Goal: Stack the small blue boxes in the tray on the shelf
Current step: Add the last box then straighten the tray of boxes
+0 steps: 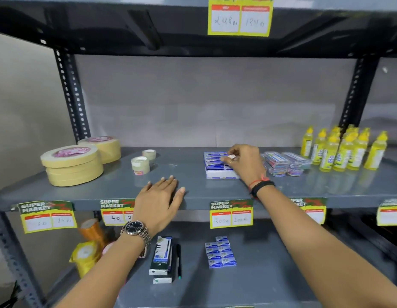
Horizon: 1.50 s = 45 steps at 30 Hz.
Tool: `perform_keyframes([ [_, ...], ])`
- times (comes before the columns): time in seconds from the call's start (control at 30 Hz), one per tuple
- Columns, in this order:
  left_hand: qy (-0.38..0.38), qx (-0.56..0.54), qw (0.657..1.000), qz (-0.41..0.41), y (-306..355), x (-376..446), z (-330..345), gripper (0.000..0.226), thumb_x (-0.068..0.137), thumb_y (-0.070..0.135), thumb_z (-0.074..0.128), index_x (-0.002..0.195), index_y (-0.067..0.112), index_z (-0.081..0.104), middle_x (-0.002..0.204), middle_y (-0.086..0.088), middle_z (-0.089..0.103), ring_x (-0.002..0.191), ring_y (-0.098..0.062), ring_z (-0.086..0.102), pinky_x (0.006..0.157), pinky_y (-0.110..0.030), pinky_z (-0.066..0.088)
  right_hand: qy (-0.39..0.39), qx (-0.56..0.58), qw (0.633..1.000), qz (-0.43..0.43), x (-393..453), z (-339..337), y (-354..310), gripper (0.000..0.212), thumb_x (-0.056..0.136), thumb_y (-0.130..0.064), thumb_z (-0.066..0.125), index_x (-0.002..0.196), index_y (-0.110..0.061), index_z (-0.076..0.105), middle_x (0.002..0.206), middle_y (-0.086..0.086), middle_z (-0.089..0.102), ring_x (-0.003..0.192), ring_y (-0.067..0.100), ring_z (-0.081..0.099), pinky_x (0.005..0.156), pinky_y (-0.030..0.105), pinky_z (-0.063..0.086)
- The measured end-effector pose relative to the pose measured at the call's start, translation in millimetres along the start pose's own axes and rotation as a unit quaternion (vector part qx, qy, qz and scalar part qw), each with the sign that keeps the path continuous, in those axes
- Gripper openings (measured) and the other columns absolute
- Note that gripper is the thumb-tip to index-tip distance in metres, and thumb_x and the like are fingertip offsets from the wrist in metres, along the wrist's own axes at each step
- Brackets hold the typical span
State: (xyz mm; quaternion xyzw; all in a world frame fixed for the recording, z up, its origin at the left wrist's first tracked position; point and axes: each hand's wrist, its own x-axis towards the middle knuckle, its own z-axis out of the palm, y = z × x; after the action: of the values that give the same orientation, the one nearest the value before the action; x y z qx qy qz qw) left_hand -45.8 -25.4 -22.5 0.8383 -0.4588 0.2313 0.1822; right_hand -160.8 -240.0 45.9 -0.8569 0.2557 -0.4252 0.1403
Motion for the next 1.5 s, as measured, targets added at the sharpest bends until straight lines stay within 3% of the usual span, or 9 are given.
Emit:
perform_keyframes([
  [0.2, 0.011, 0.001, 1.0, 0.0, -2, 1, 3, 0.066, 0.087, 0.056, 0.013, 0.129, 0.022, 0.052, 0.138, 0.003, 0.051, 0.129, -0.013, 0.043, 0.108, -0.037, 0.03, -0.077, -0.04, 0.996, 0.002, -9, -8, 10, 0.034, 0.076, -0.042, 0.072, 0.095, -0.014, 0.072, 0.103, 0.007, 0.072, 0.098, 0.024, 0.064, 0.075, 0.031, 0.048],
  [0.37, 0.008, 0.003, 1.0, 0.005, -1, 0, 2, 0.069, 0.085, 0.057, 0.012, 0.131, 0.021, 0.049, 0.14, 0.004, 0.048, 0.13, -0.012, 0.04, 0.108, -0.034, 0.028, -0.221, 0.029, 0.974, 0.03, 8, -23, 22, 0.056, 0.084, -0.017, 0.067, 0.135, -0.012, 0.045, 0.137, 0.007, 0.054, 0.127, 0.022, 0.05, 0.103, 0.025, 0.037],
  [0.53, -0.007, 0.003, 1.0, 0.015, -1, 0, -1, 0.073, 0.084, 0.059, 0.007, 0.136, 0.021, 0.042, 0.144, 0.005, 0.041, 0.134, -0.01, 0.034, 0.11, -0.031, 0.023, -0.371, 0.108, 0.919, 0.079, 16, -13, 39, 0.072, 0.086, -0.007, 0.063, 0.146, -0.007, 0.023, 0.154, 0.006, 0.03, 0.142, 0.016, 0.029, 0.118, 0.027, 0.023],
  [0.73, -0.011, 0.005, 1.0, 0.013, -1, 0, -3, 0.074, 0.083, 0.059, 0.007, 0.137, 0.022, 0.04, 0.145, 0.007, 0.04, 0.134, -0.009, 0.034, 0.11, -0.029, 0.021, -0.368, 0.181, 0.909, 0.069, 18, -11, 41, 0.065, 0.086, -0.009, 0.065, 0.142, -0.011, 0.033, 0.149, 0.005, 0.039, 0.14, 0.014, 0.034, 0.115, 0.027, 0.028],
  [0.93, -0.016, 0.009, 1.0, 0.011, 0, 0, -4, 0.075, 0.083, 0.059, 0.005, 0.138, 0.022, 0.039, 0.146, 0.006, 0.039, 0.134, -0.009, 0.033, 0.111, -0.03, 0.021, -0.269, 0.184, 0.944, 0.059, 6, -8, 31, 0.041, 0.079, -0.018, 0.074, 0.118, -0.012, 0.062, 0.127, 0.011, 0.062, 0.117, 0.021, 0.058, 0.108, 0.035, 0.042],
  [1.07, -0.015, 0.012, 1.0, 0.008, 1, -1, -3, 0.076, 0.082, 0.059, 0.004, 0.138, 0.022, 0.039, 0.146, 0.006, 0.039, 0.135, -0.009, 0.032, 0.111, -0.03, 0.021, -0.137, 0.093, 0.985, 0.047, -12, -2, 10, 0.045, 0.065, -0.038, 0.083, 0.103, -0.015, 0.072, 0.11, 0.007, 0.068, 0.099, 0.019, 0.063, 0.088, 0.026, 0.049],
  [1.17, -0.015, 0.007, 1.0, 0.005, 1, -1, -3, 0.077, 0.081, 0.059, 0.004, 0.137, 0.022, 0.04, 0.146, 0.006, 0.039, 0.135, -0.009, 0.032, 0.111, -0.03, 0.021, -0.096, -0.011, 0.995, 0.018, -17, 6, -8, 0.049, 0.065, -0.048, 0.079, 0.103, -0.017, 0.072, 0.106, 0.012, 0.064, 0.099, 0.026, 0.062, 0.083, 0.034, 0.051],
  [1.33, -0.017, 0.004, 1.0, 0.009, 1, -1, -4, 0.077, 0.082, 0.059, 0.003, 0.138, 0.021, 0.039, 0.146, 0.004, 0.038, 0.135, -0.01, 0.032, 0.111, -0.031, 0.021, -0.108, -0.053, 0.993, 0.013, -17, 11, -19, 0.025, 0.086, -0.028, 0.064, 0.1, -0.01, 0.073, 0.111, 0.016, 0.063, 0.103, 0.033, 0.061, 0.084, 0.037, 0.051],
  [1.5, -0.016, 0.005, 1.0, 0.011, 0, -1, -3, 0.075, 0.083, 0.059, 0.005, 0.137, 0.02, 0.04, 0.145, 0.003, 0.04, 0.134, -0.011, 0.034, 0.11, -0.031, 0.023, -0.08, -0.054, 0.995, 0.033, -20, 9, -22, 0.018, 0.084, -0.023, 0.066, 0.094, -0.011, 0.075, 0.102, 0.014, 0.072, 0.097, 0.033, 0.065, 0.079, 0.034, 0.053],
])
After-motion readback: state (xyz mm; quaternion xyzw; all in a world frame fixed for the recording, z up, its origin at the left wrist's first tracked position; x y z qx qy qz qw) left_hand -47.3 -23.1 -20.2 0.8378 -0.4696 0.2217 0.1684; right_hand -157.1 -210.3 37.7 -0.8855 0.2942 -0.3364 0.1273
